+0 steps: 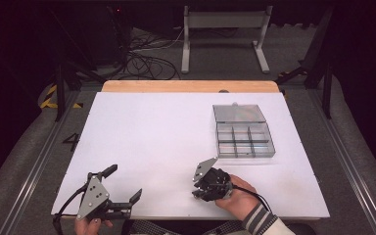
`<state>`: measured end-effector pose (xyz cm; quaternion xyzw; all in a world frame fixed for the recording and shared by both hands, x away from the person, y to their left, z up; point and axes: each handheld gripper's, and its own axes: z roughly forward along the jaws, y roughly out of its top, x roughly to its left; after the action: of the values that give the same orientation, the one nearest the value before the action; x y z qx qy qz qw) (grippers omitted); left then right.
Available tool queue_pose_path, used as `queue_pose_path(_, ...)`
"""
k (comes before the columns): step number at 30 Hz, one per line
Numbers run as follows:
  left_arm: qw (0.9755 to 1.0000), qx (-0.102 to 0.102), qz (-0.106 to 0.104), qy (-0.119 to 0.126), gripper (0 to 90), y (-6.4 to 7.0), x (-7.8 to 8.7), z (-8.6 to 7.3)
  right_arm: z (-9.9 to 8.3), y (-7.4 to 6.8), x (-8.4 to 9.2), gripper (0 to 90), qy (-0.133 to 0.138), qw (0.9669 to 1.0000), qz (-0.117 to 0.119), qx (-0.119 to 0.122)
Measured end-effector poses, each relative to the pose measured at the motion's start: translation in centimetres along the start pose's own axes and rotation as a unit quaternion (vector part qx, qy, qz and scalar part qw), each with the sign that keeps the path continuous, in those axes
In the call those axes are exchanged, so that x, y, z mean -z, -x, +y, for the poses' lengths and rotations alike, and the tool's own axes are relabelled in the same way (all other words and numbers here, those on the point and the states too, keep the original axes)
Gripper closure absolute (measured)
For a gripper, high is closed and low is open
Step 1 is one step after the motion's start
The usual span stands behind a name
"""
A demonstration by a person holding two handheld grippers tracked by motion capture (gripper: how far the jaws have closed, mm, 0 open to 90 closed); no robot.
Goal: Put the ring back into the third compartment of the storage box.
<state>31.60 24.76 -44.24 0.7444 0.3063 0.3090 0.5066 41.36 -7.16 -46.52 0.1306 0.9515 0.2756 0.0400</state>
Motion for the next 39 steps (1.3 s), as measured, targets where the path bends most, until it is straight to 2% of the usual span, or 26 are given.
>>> queue_pose_path(12, 1.0, 0.0, 0.0, 0.001, 1.3, 0.0, 0.0, 0.0, 0.1, -0.1, -0.4, 85.7, -0.015, 0.9999, -0.004, 0.005)
queue_pose_path(21, 1.0, -0.001, 0.0, 0.001, 1.3, 0.0, 0.1, 0.0, 0.1, -0.3, -0.5, 86.6, -0.013, 0.9998, -0.01, 0.006)
queue_pose_path(25, 1.0, -0.001, 0.0, 0.001, 1.3, 0.0, 0.0, 0.0, 0.1, -0.3, -0.3, 86.6, -0.008, 0.9998, -0.016, 0.008)
queue_pose_path(39, 1.0, -0.004, 0.001, 0.001, 1.3, -0.1, 0.1, 0.0, 0.4, -0.6, 1.6, 86.6, 0.034, 0.9989, -0.032, 0.006)
